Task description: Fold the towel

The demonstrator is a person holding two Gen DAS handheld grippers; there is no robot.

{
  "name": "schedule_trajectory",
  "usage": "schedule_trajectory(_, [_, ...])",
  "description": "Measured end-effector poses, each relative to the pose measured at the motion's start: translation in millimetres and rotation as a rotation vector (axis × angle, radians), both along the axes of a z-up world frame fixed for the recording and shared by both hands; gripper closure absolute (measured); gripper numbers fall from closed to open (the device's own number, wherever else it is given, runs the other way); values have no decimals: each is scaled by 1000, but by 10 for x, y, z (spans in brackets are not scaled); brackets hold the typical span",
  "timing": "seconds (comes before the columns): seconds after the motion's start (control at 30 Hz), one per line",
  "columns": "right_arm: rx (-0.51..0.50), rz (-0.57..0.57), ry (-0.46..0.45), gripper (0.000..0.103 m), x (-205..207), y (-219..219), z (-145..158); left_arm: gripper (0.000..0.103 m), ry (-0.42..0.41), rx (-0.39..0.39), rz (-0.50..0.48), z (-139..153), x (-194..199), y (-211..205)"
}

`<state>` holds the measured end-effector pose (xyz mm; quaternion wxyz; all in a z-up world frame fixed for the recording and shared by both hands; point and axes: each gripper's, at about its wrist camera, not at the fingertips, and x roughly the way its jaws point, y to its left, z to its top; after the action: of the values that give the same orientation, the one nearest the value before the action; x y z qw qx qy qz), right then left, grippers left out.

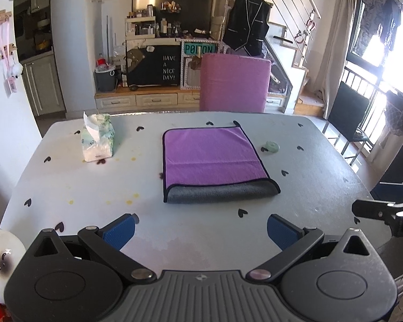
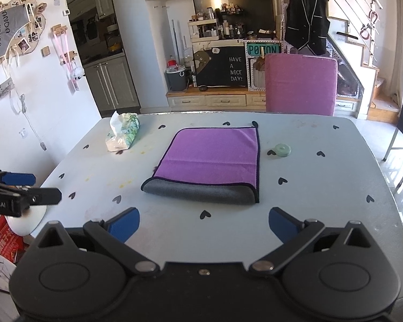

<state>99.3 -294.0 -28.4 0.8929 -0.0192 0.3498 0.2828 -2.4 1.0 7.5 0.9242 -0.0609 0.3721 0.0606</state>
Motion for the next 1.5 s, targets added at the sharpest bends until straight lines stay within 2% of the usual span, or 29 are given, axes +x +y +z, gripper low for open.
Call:
schedule_trajectory(0.5, [-2,6,-71,1,213,71,162,0,-80,19,-2,167,224,2])
schedule_trajectory(0.67, [6,21,-83,1,381,112,270,0,-87,53,10,207,377,28])
schedule_trajectory(0.93, [1,14,-113,1,704,178,306,0,-90,45,28,172,750,148])
schedule_trajectory(1.2, [-4,-11,-150,1,1092,287,108,0,-93,15,29,3,1125,253])
schedule_trajectory(1.37, [62,-58,-102,1,1362,310,-110,0,-87,-32,47,-149,1383,352])
schedule_trajectory(1.5, [54,-47,-78,0,1547,379,-320,0,-62,-3,77,-352,1605,433])
